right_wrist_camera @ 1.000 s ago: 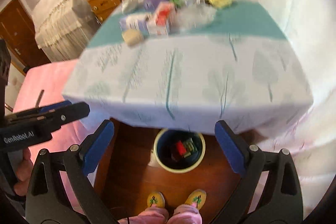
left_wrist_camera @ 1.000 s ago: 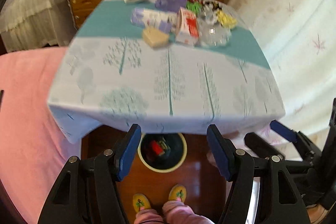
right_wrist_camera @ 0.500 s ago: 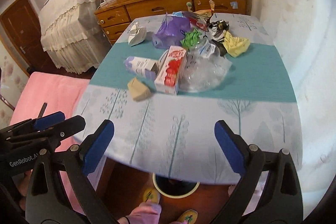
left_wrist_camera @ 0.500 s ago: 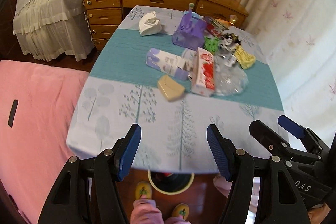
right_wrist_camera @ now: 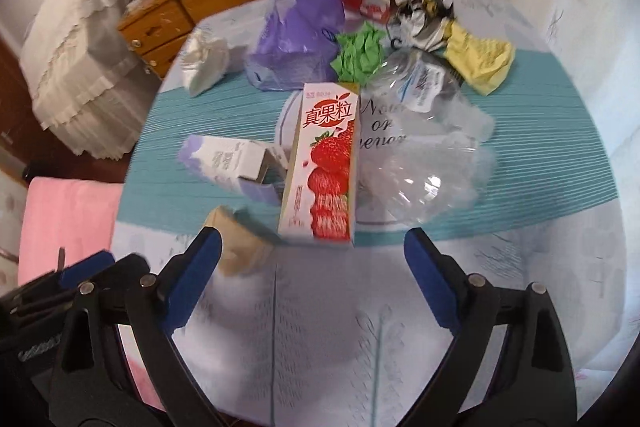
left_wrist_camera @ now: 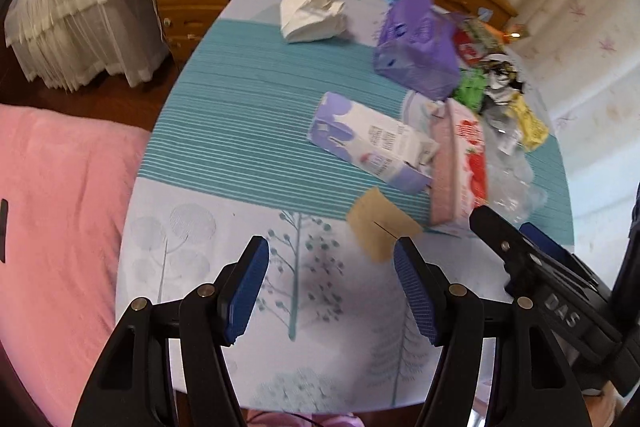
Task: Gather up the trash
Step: 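Grasp the beige box with the left gripper while the right grasps the strawberry milk carton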
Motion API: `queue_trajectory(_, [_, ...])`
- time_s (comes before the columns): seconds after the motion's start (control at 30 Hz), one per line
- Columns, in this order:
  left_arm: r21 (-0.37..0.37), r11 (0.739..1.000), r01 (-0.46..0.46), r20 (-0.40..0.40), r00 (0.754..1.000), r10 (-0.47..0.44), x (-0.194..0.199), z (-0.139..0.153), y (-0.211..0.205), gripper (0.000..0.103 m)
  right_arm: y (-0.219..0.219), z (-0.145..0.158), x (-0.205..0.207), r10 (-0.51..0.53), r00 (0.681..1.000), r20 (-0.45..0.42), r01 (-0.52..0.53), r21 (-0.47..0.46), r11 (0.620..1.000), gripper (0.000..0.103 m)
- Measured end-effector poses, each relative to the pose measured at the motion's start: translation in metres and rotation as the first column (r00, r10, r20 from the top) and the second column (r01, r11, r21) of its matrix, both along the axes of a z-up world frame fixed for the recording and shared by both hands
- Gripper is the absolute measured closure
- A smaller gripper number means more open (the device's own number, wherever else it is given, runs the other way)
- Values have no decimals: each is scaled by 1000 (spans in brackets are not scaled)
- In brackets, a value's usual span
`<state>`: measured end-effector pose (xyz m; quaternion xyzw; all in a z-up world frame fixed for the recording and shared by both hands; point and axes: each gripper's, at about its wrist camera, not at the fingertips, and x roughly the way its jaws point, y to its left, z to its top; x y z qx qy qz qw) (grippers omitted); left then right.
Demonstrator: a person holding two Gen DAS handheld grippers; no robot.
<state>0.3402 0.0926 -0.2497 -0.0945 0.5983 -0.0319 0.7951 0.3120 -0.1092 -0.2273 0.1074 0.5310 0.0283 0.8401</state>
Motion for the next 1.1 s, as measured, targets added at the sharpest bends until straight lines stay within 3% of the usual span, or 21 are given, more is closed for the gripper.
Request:
queue_trajectory(0.27, [-51,999,-13,-84,996,9,31,-37,1,36,2,-52,40,-82,991,-102,76,-63,995,23])
queue_trajectory(0.4, [-75,997,-9,-120,993,0,39,-46,-14,36,3,-64,43,-65,993,-103,55,-97,994,52])
queue_trajectory(0.57, [-90,996,-18,-175,985,2,45,-58,-34,36,-7,-68,34,-78,994,-79,67,-136,989,52])
queue_trajectory(0.83, [-59,998,-32,-230,973,18,56,-75,-62,36,-28,-66,15,-97,993,-62,90,-115,989,53])
queue_trajectory(1.1, [52,999,9,-242,970,3,62,-83,-93,42,-34,-57,1,-94,995,-41,90,-90,992,53])
